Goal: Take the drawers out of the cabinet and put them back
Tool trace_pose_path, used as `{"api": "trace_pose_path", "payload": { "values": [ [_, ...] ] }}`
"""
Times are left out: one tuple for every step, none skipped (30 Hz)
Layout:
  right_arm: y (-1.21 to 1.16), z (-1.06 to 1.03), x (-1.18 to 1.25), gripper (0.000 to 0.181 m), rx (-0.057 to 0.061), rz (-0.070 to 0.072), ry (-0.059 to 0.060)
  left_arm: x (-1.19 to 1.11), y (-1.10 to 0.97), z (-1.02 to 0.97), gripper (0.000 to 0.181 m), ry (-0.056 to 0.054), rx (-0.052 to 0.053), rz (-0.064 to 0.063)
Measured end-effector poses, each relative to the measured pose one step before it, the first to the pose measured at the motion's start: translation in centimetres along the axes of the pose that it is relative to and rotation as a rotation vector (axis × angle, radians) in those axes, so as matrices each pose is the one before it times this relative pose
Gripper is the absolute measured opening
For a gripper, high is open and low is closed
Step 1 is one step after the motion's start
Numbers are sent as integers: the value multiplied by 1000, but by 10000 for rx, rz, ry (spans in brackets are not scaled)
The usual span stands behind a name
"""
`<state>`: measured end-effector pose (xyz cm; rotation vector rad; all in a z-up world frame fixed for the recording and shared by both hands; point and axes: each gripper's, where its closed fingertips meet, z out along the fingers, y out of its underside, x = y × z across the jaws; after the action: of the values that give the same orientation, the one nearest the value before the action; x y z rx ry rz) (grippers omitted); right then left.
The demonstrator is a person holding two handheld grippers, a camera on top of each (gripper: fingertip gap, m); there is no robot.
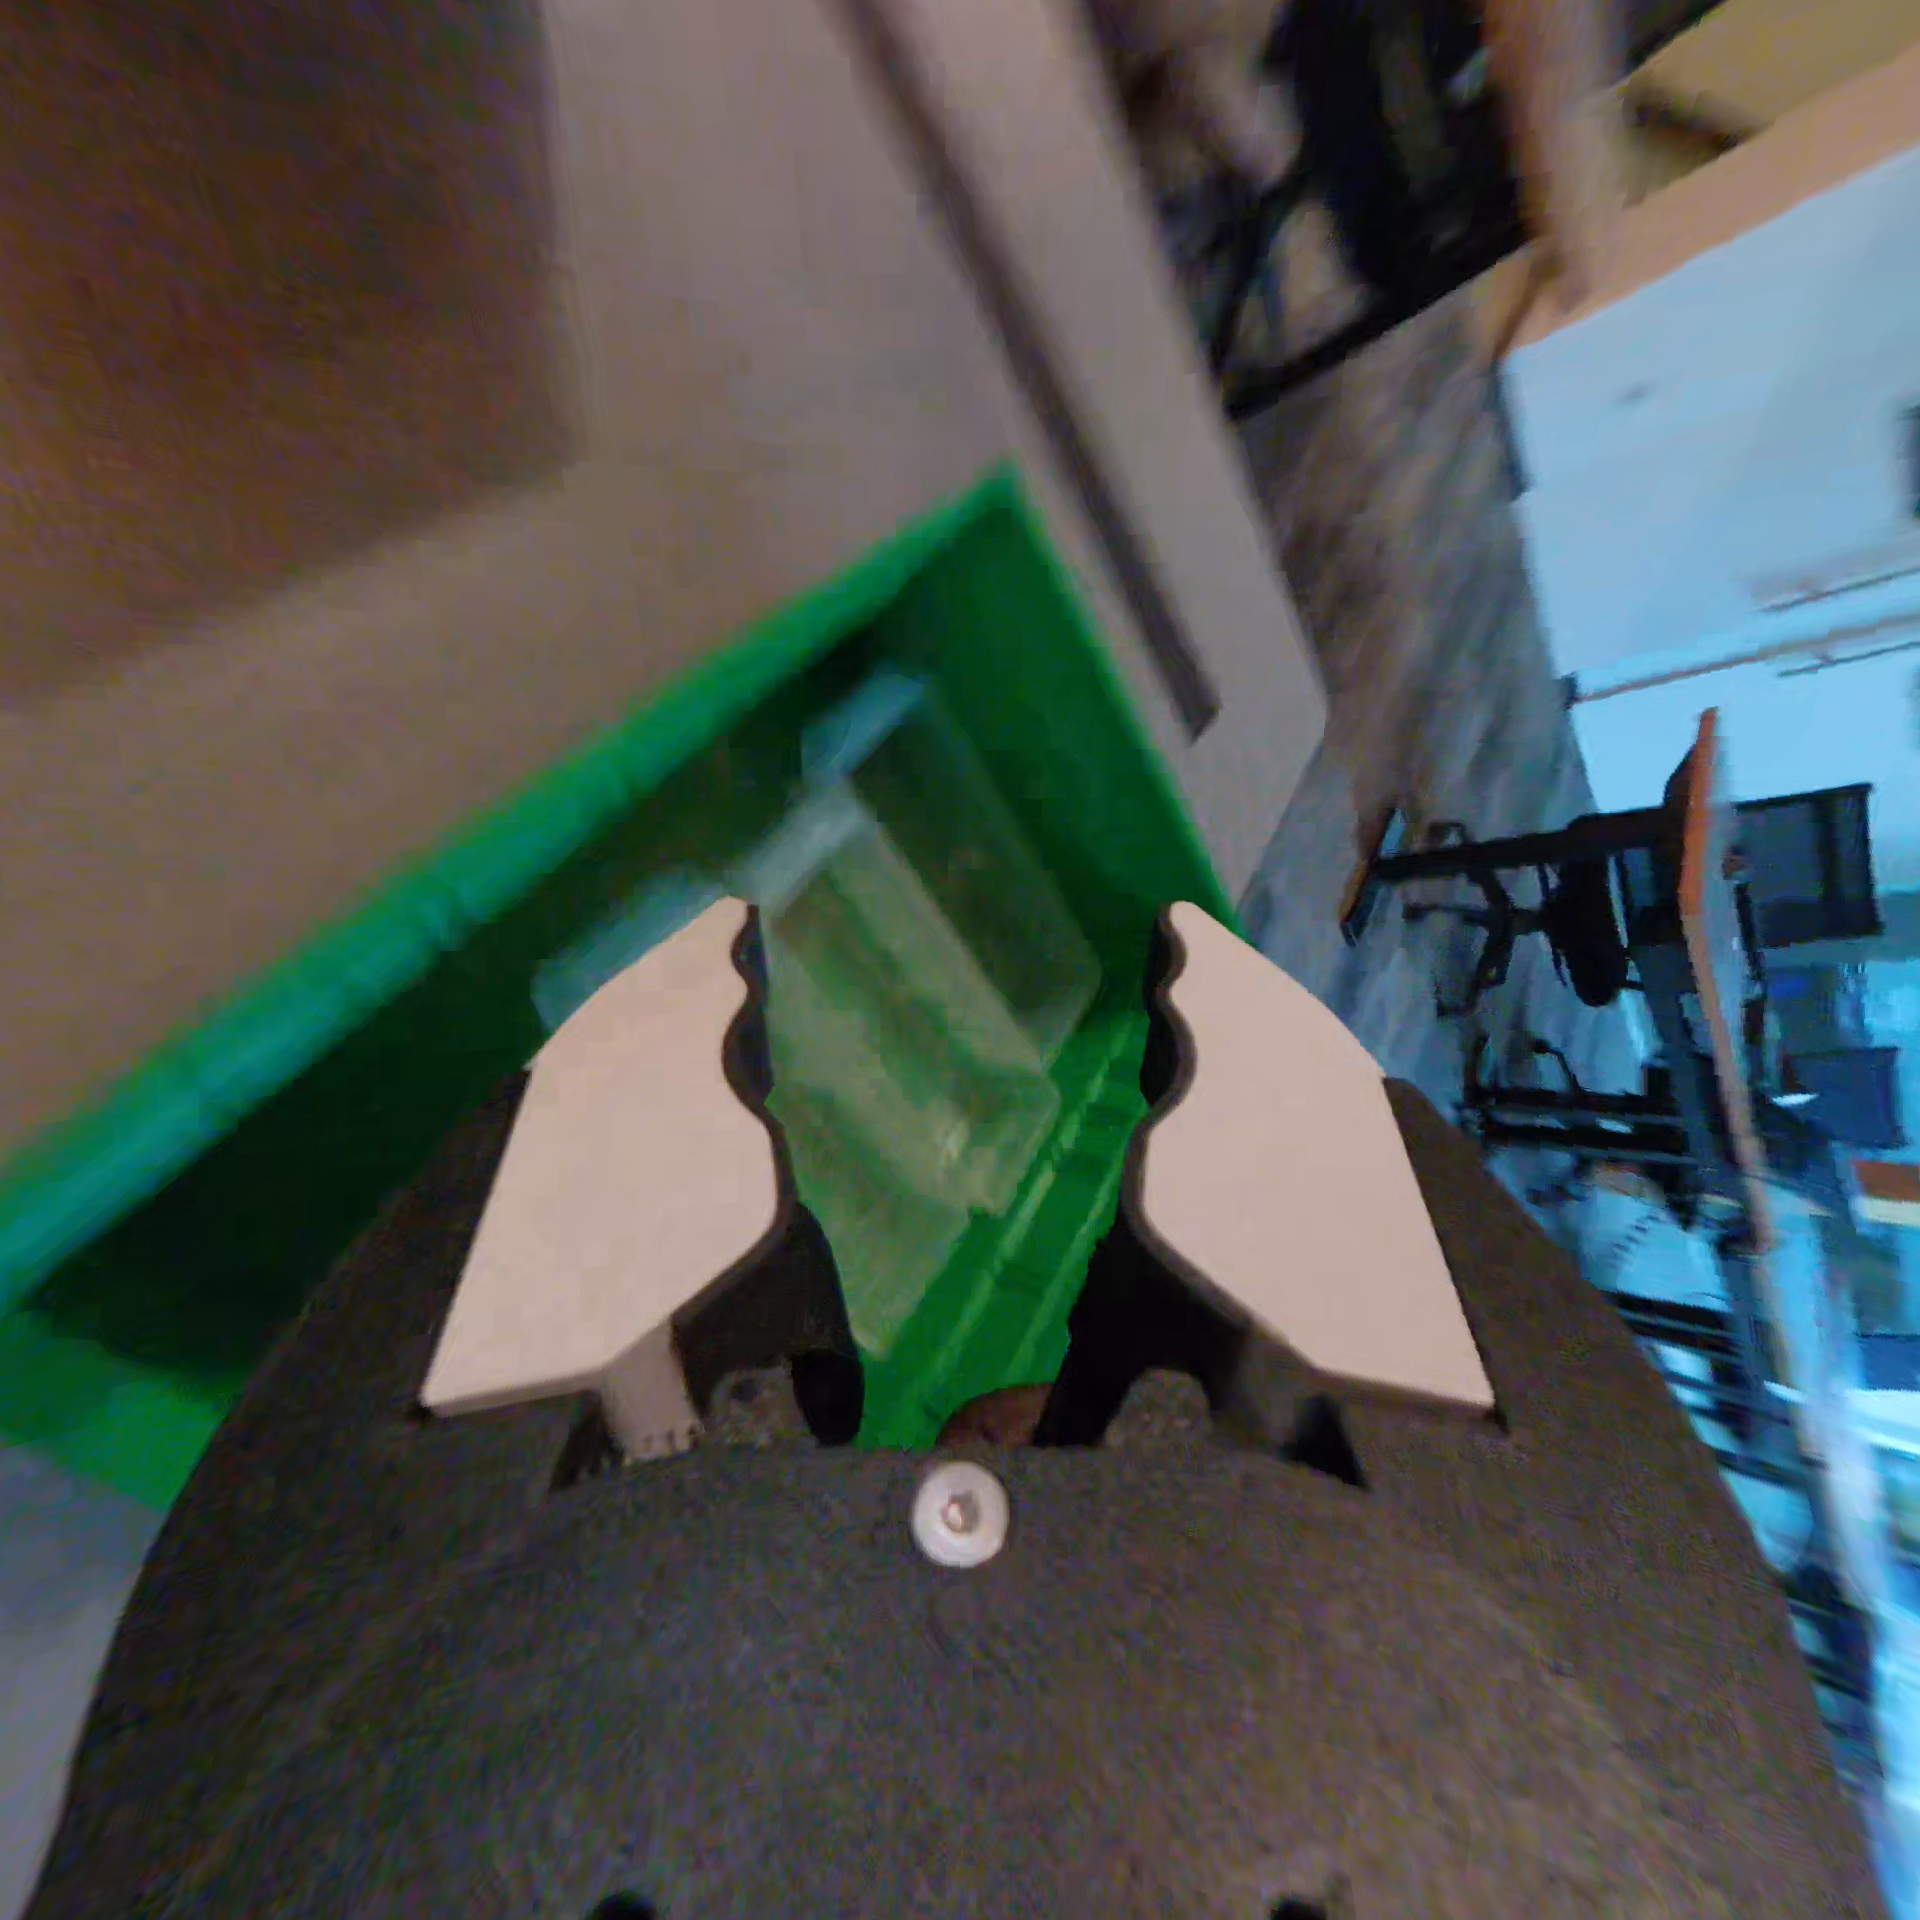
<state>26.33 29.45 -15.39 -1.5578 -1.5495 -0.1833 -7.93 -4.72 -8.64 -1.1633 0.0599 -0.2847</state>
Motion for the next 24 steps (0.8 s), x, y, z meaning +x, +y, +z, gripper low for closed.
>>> {"api": "trace_pose_path", "payload": {
  "values": [
    [-2491, -1293, 128, 69, 1054, 894, 334, -23, 76, 9, 47, -21, -41, 65],
    [-2555, -1143, -232, 67, 1047, 802, 317, -20, 76, 10, 47, -22, -48, 74],
    [-2512, -973, -703, 66, 1010, 698, 199, 18, 83, 1, 48, -7, -53, 78],
    [-2451, -785, -942, 60, 985, 713, 156, 16, 81, 8, 48, -7, -59, 66],
    [-2326, -613, -1185, 50, 936, 733, 52, 23, 76, -11, 47, 2, -60, 77],
    [-2170, -427, -1446, 28, 901, 687, -99, -1, 95, -48, 38, -21, -81, 121],
    [-2072, -219, -1545, 0, 956, 644, -179, -101, 94, -63, 23, -74, -86, 154],
    [-1781, 78, -1522, 0, 873, 603, -214, -90, 77, -61, 13, -55, -89, 159],
    [-1155, 449, -1486, 0, 531, 451, -291, -61, 155, -48, 1, -12, -151, 153],
    [-602, 793, -1504, 0, 275, 258, -438, -45, 243, -6, 0, 26, -227, 115],
    [-74, 1092, -1179, 0, 58, 125, -354, 5, 328, 44, 0, 89, -260, 118],
    [274, 1282, -719, 0, -72, -11, -191, -134, 332, 61, 0, -4, -242, 95],
    [559, 1398, -239, 0, -190, -2, -21, -264, 299, 69, 0, -90, -208, 113],
    [818, 1473, -164, 0, -312, 42, -111, -337, 280, 82, 0, -124, -190, 170],
    [861, 1489, -82, 0, -328, 157, -187, -385, 323, 119, 0, -161, -231, 200],
    [842, 1442, 142, 0, -320, 254, -153, -314, 458, 172, 0, -101, -330, 242],
    [738, 1349, 247, 0, -302, 240, -144, -214, 518, 245, 0, -13, -387, 269],
    [564, 1196, 297, 0, -213, 197, -120, -207, 437, 269, 0, -3, -353, 237],
    [474, 1052, 293, 0, -215, 158, -98, -160, 371, 308, 3, 25, -314, 221],
    [443, 896, 377, 0, -224, 97, 10, -133, 400, 342, 7, 47, -315, 220],
    [306, 722, 331, 0, -137, 54, 54, -101, 433, 378, 11, 55, -315, 275],
    [438, 593, 84, 0, -201, 54, -74, -130, 519, 440, 16, 9, -328, 366],
    [812, 553, -71, 0, -437, 29, -156, -139, 683, 513, 20, -17, -406, 525],
    [296, 345, -27, 0, -80, 21, -105, -239, 760, 610, 26, -103, -456, 712]
  ]
}}
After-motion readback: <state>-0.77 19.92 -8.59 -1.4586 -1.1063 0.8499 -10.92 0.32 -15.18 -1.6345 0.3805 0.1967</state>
